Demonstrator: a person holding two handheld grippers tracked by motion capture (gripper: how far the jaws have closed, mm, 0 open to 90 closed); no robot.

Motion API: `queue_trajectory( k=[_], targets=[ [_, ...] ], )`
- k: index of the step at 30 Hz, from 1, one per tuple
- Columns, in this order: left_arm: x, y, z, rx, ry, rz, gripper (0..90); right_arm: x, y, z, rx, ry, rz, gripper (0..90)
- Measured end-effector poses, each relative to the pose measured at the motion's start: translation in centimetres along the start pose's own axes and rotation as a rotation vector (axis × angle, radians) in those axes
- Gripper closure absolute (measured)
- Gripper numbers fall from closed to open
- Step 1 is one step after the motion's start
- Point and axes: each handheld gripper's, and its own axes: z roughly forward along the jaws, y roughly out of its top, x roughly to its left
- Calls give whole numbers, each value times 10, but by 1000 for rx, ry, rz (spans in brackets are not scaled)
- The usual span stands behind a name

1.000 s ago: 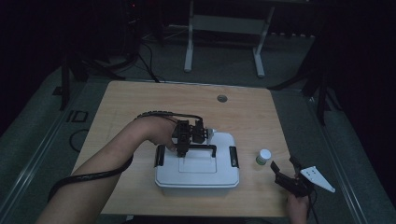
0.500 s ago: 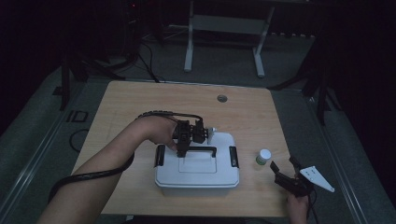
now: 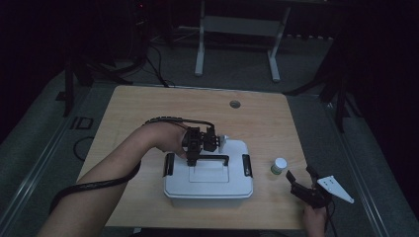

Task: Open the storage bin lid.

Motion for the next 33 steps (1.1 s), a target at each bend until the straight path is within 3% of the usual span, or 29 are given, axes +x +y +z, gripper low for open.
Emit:
queue_trajectory(
  k=[15, 17, 33],
  targets=[
    [1, -8, -18, -42, -4, 2, 838, 0, 0, 1, 6, 0, -3, 134],
    [1, -12, -24, -43, 18, -5, 838, 0, 0, 1, 7, 0, -2, 133],
    [-3, -46, -44, -73, 35, -71, 837, 1, 0, 1, 11, -1, -6, 133]
  ],
)
